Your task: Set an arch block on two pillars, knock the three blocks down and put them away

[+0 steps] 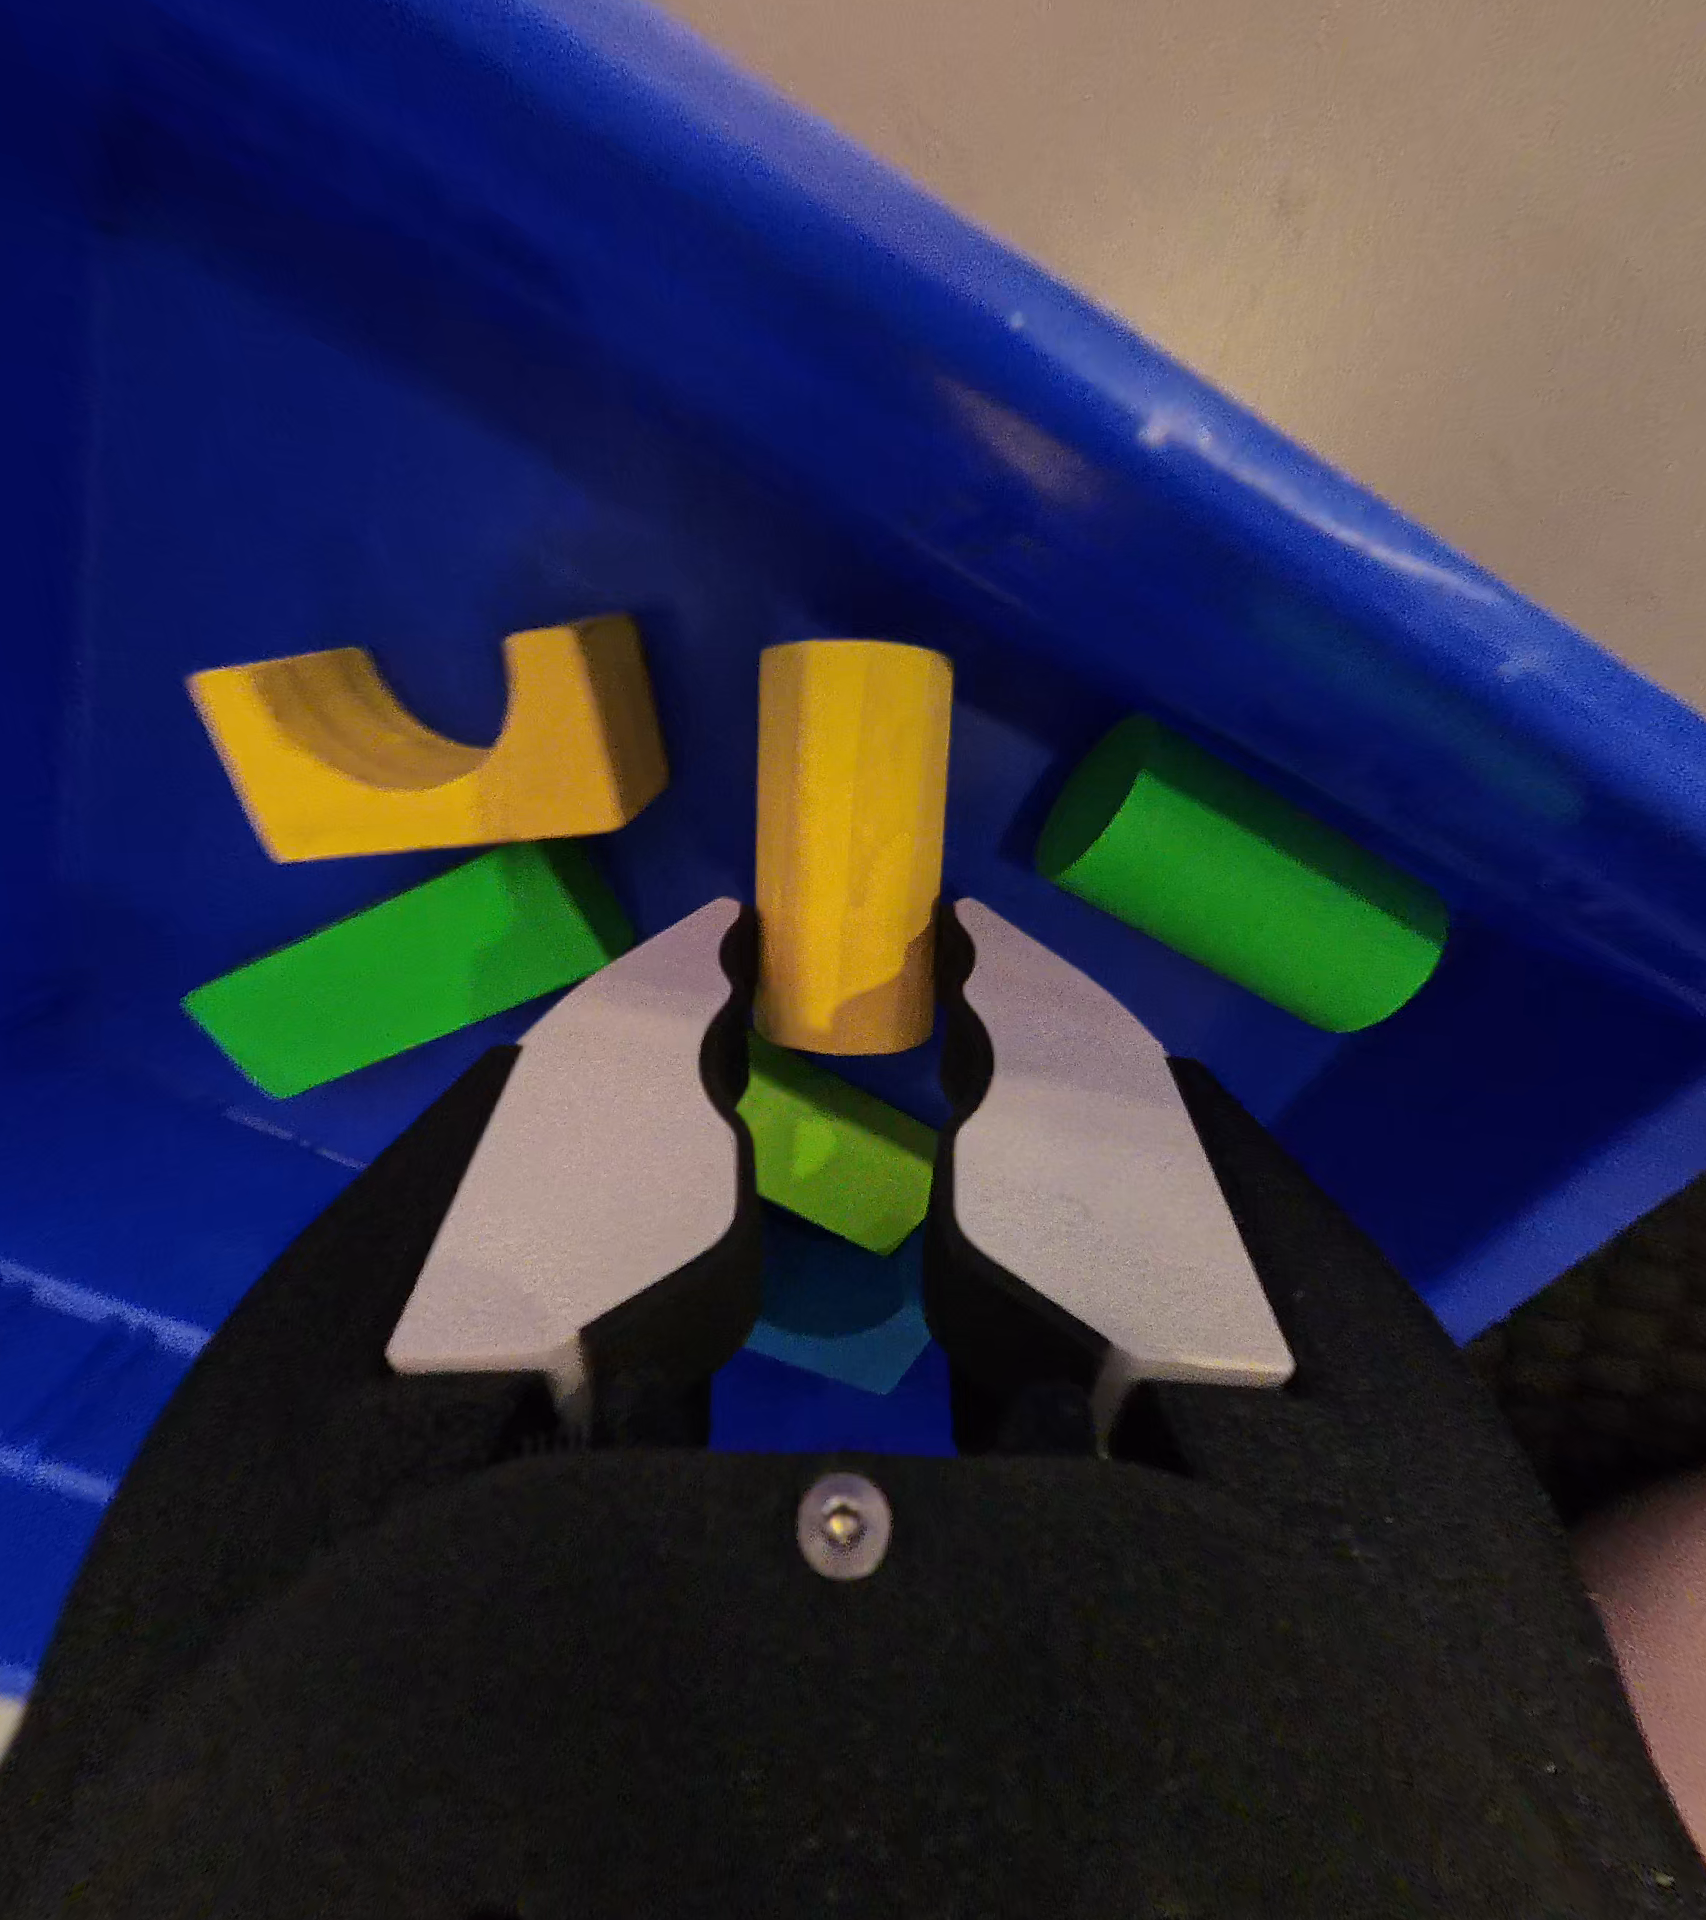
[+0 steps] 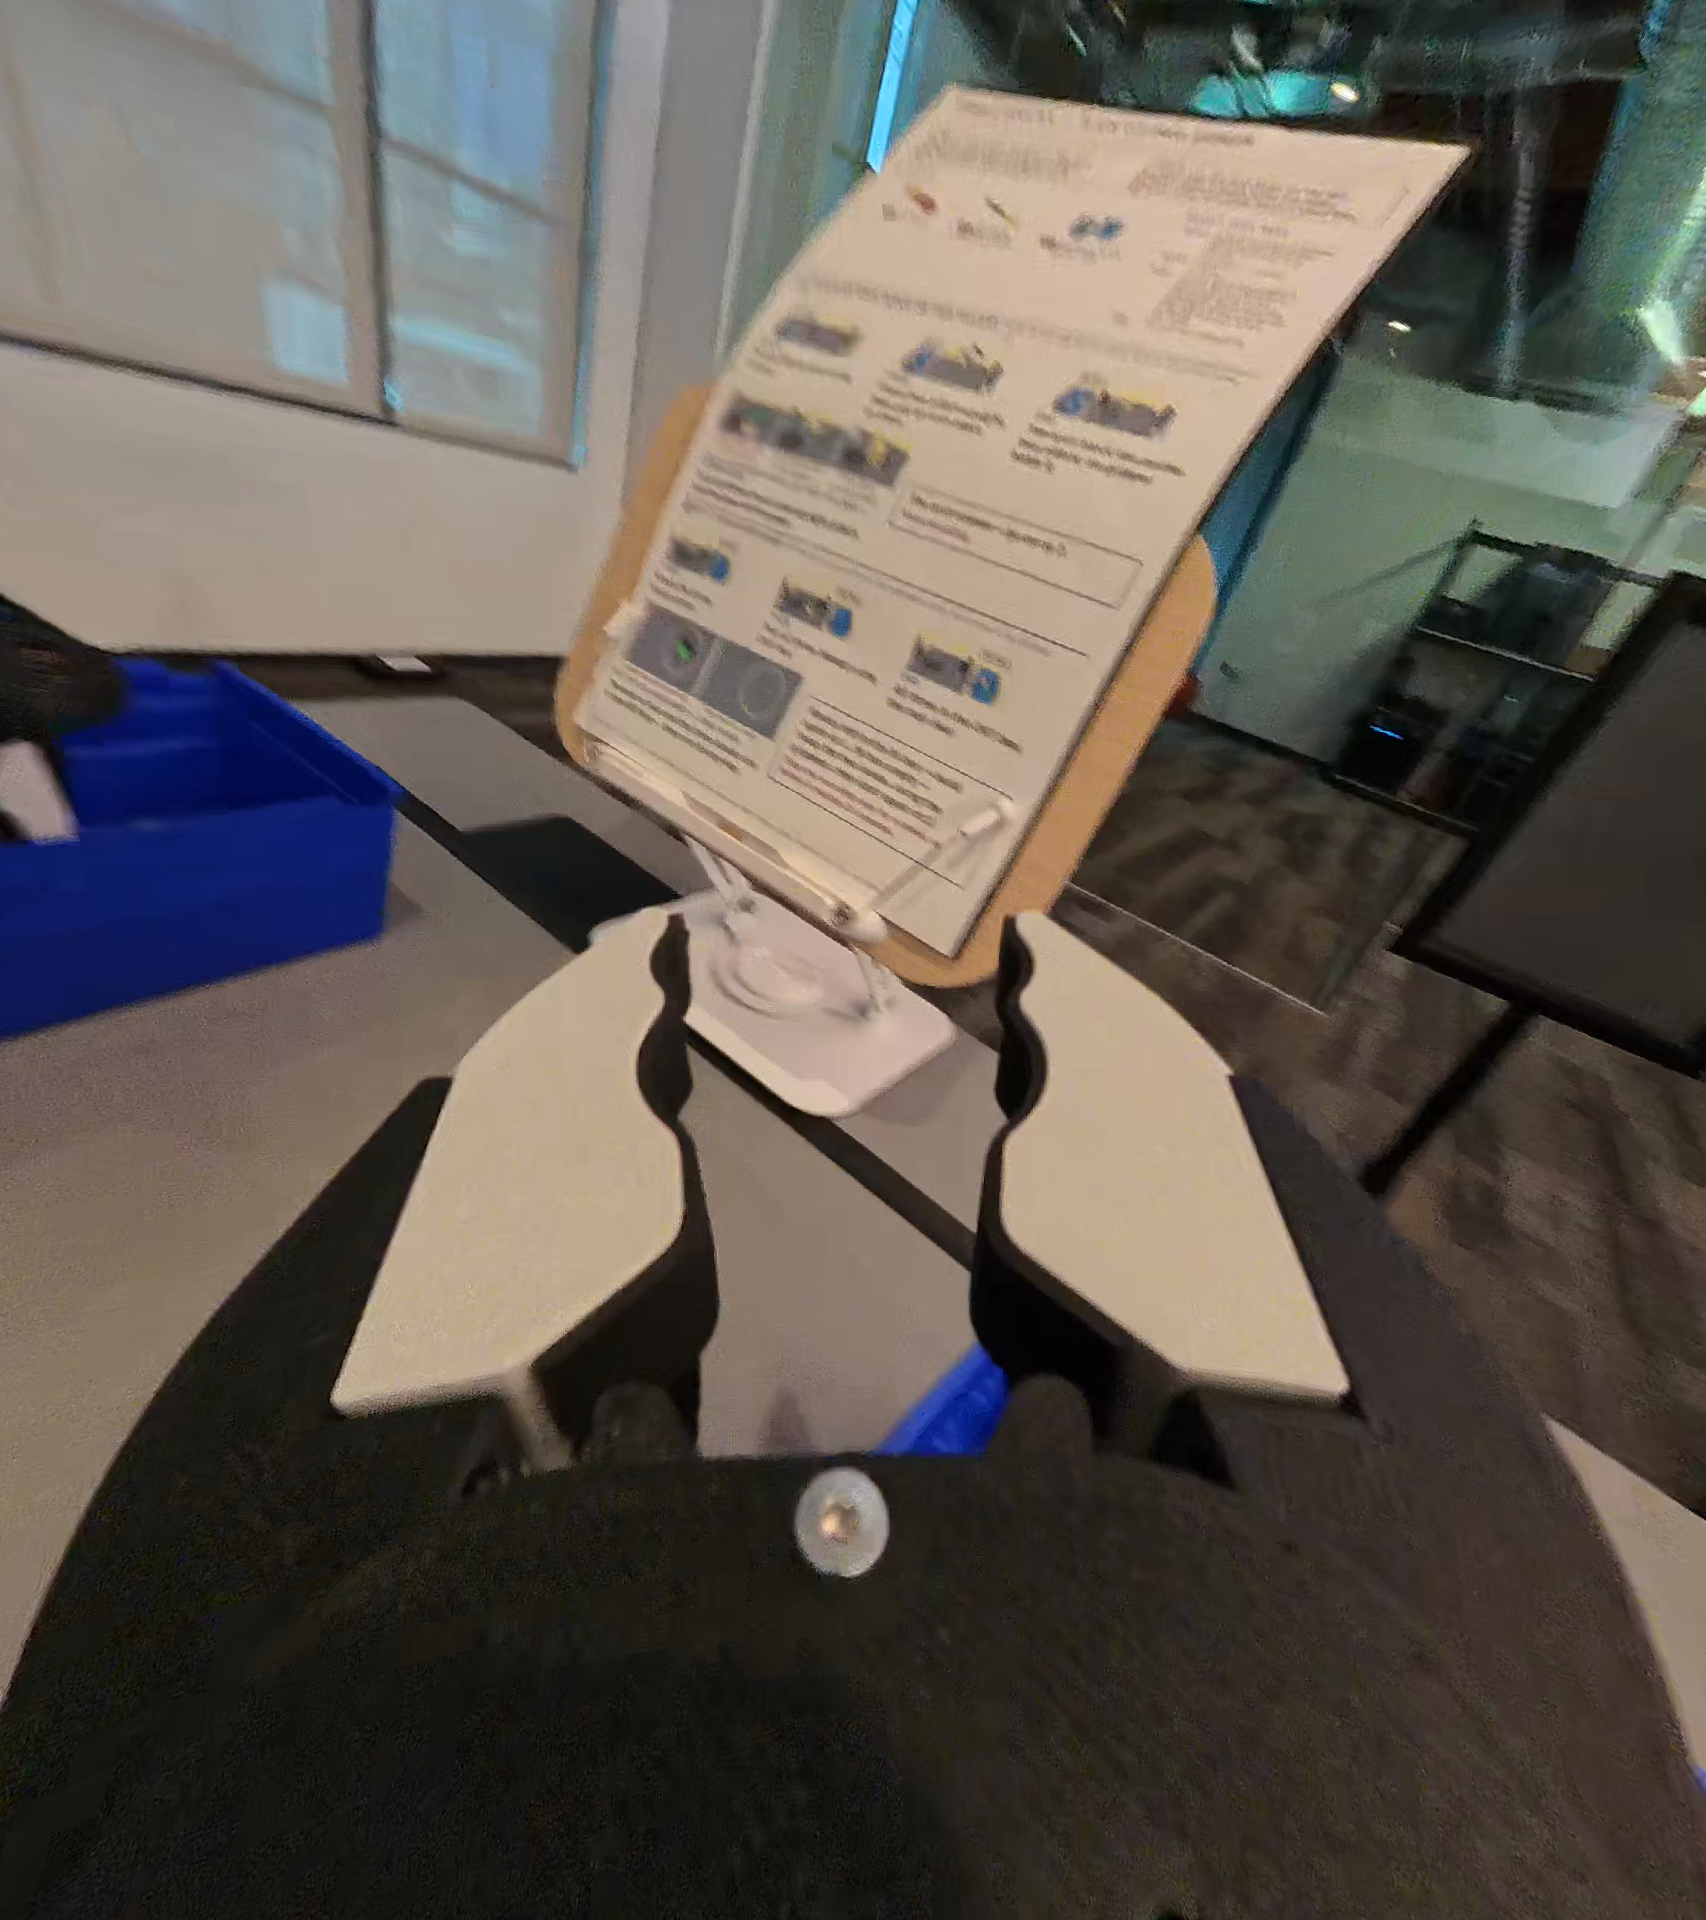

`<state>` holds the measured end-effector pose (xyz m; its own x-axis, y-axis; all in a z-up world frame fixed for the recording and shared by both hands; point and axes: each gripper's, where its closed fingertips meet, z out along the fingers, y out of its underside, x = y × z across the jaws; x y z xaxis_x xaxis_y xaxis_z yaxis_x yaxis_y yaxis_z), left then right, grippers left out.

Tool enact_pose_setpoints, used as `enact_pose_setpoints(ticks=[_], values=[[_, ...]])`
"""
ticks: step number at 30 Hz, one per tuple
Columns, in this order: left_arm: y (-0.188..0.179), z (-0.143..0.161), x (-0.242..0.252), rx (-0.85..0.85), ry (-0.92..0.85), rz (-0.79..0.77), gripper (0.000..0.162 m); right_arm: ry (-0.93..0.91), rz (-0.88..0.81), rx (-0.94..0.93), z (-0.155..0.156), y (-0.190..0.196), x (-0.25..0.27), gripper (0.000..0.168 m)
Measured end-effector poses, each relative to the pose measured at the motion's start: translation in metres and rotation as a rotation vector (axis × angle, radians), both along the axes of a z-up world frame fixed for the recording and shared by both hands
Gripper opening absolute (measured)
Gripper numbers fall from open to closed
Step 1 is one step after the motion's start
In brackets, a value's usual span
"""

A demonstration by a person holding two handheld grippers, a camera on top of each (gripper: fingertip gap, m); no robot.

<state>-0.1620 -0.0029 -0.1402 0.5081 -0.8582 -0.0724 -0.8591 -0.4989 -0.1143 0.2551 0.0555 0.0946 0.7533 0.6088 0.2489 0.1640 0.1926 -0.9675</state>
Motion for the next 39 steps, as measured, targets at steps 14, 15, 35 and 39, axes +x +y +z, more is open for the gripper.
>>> enact_pose_setpoints(ticks=[14,15,35,39], values=[[-0.035,0.220,0.109,0.538,-0.946,-0.309,0.033,0.350,0.714,-0.305,-0.028,-0.095,-0.176,0.058],[-0.040,0.228,0.124,0.550,-0.981,-0.345,0.033,0.368,0.726,-0.283,-0.025,-0.103,-0.183,0.058],[-0.026,0.146,0.083,0.408,-0.398,-0.102,0.036,0.090,0.453,-0.347,-0.086,-0.057,-0.200,0.034],[-0.041,0.099,0.040,0.050,-0.371,0.219,0.029,-0.090,0.364,-0.553,-0.152,-0.018,-0.211,0.034]])
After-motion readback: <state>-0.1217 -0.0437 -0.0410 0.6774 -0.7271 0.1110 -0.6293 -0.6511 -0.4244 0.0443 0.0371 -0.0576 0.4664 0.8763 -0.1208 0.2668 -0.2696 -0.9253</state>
